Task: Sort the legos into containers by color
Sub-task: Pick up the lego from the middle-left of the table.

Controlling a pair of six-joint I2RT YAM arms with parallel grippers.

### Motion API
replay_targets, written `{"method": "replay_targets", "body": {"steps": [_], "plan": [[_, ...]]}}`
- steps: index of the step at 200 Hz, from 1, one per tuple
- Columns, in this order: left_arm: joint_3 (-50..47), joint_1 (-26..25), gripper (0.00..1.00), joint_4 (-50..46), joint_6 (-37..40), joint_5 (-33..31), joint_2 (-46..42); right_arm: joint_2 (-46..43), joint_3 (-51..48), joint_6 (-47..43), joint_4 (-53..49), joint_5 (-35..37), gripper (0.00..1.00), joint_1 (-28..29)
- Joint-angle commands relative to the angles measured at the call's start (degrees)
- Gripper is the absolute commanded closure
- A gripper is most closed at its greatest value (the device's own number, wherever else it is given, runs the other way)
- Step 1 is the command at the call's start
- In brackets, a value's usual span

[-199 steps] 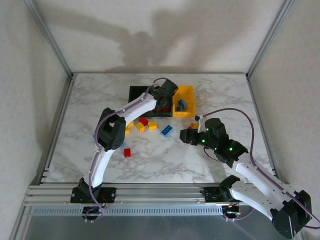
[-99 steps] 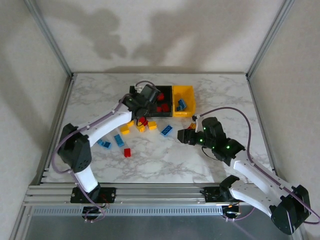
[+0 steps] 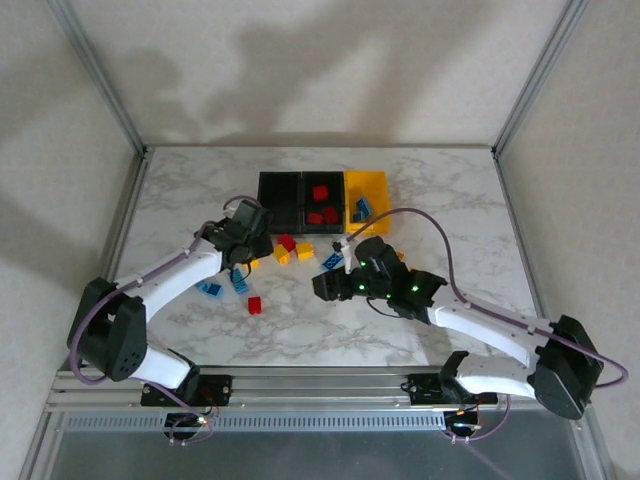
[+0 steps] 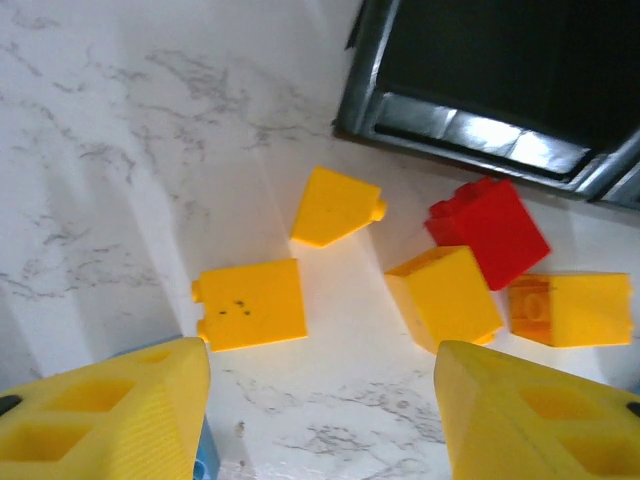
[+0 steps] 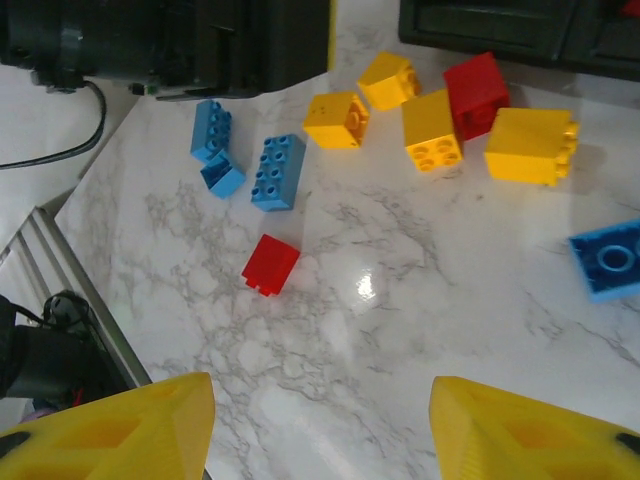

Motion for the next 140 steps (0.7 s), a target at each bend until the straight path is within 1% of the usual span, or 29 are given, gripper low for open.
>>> {"method": "replay_targets", "body": {"steps": [1,25,40,69,140], "plan": [[-1.35,1.38,0.37,2.17,-0.25,1.93,0.88,1.53,2.58,-1.34,1.94,1.84,0.42,1.08],[-1.92,2.12,0.37,3.46,0.23,2.58,2.90,0.94,2.55,-1.21,1.61,2.73,0.41,1.19],[-1.92,2.44,0.35,3.54,0.54,1.85,4.66,0.26,2.29,-1.20,1.09,3.18,0.42,1.15],[-2.68,3.58,0.34,4.43,0.64,0.84,7.73,-1.27,1.37,-0.87,0.37,3.95,0.42,1.20],[-2.79,4.46,0.36,6.19,1.25,0.48,12.05,-2.41,0.46,-0.51,0.09,4.91,0.42,1.21]]}}
